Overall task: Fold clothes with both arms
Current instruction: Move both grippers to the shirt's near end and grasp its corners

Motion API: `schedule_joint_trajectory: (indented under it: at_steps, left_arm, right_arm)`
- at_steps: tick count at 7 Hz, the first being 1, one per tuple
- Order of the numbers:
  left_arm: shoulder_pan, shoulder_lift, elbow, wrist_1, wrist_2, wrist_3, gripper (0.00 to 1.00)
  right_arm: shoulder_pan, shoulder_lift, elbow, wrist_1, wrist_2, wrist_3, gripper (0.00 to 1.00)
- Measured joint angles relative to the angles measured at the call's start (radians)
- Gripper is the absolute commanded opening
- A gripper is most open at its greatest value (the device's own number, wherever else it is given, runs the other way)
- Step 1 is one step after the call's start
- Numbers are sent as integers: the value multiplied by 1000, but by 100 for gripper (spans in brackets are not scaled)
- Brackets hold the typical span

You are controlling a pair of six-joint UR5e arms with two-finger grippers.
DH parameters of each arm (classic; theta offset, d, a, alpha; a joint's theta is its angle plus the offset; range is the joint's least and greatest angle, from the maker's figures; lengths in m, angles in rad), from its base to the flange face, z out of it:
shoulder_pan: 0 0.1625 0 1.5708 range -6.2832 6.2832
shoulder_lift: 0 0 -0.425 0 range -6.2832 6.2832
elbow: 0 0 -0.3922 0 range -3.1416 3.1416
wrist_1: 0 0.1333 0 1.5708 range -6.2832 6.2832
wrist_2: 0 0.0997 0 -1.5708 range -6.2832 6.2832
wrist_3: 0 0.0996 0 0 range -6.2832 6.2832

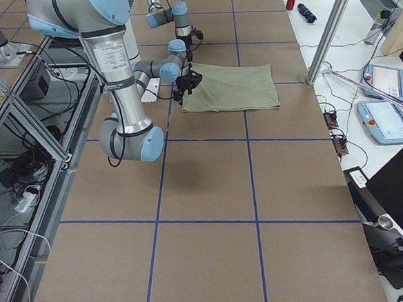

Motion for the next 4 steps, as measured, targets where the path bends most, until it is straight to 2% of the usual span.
schedule_joint_trajectory:
  at_steps: [2, 4]
  left_arm:
    - [1, -3, -1, 0, 0, 0, 0]
    - [1, -2, 0, 0, 0, -1, 0]
  right_arm:
    - [-12, -27, -33, 99, -9, 32, 100]
    - [-13, -23, -47, 115, -10, 37, 100]
